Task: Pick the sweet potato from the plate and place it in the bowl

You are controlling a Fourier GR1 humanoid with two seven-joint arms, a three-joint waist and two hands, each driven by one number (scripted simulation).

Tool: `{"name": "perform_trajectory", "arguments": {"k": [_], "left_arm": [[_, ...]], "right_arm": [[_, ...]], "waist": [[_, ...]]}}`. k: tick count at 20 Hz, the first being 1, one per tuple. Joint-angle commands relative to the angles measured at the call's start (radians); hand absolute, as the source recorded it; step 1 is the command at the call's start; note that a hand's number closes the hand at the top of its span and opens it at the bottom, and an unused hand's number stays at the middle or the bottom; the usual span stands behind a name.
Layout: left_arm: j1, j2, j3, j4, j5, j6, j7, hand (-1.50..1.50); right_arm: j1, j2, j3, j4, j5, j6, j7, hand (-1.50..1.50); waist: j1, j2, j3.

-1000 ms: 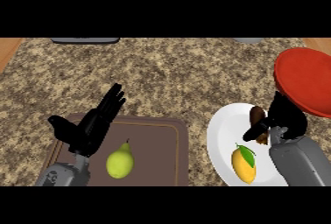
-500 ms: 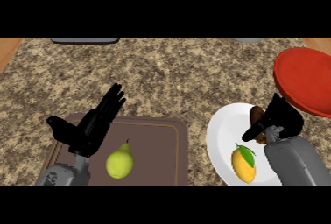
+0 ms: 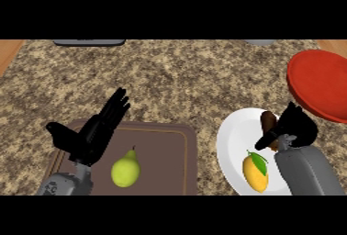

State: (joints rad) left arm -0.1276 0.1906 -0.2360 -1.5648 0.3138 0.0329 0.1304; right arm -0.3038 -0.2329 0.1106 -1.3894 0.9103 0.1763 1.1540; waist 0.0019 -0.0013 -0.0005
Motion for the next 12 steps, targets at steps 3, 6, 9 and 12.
{"name": "perform_trajectory", "arguments": {"k": [3,6,9,12], "left_arm": [[0.040,-0.023,-0.008,-0.031,-0.014,-0.004,-0.004,0.00],[0.000,-0.013,0.038,0.048,-0.001,-0.047,-0.033,0.00],[0.070,-0.036,0.005,-0.085,-0.050,0.001,0.020,0.00],[-0.022,-0.041,0.053,-0.005,-0.045,-0.036,0.038,0.00]], "right_arm": [[0.001,0.084,-0.009,0.037,0.087,-0.019,0.150,-1.50],[-0.032,0.084,-0.061,0.089,0.098,-0.038,0.103,-1.50],[0.007,0.019,-0.103,0.085,0.091,-0.046,-0.059,1.50],[0.031,0.043,-0.074,0.107,0.140,-0.077,-0.095,1.50]], "waist": [[0.002,0.000,0.000],[0.001,0.003,0.000],[0.002,0.001,0.001],[-0.001,0.002,0.001]]}}
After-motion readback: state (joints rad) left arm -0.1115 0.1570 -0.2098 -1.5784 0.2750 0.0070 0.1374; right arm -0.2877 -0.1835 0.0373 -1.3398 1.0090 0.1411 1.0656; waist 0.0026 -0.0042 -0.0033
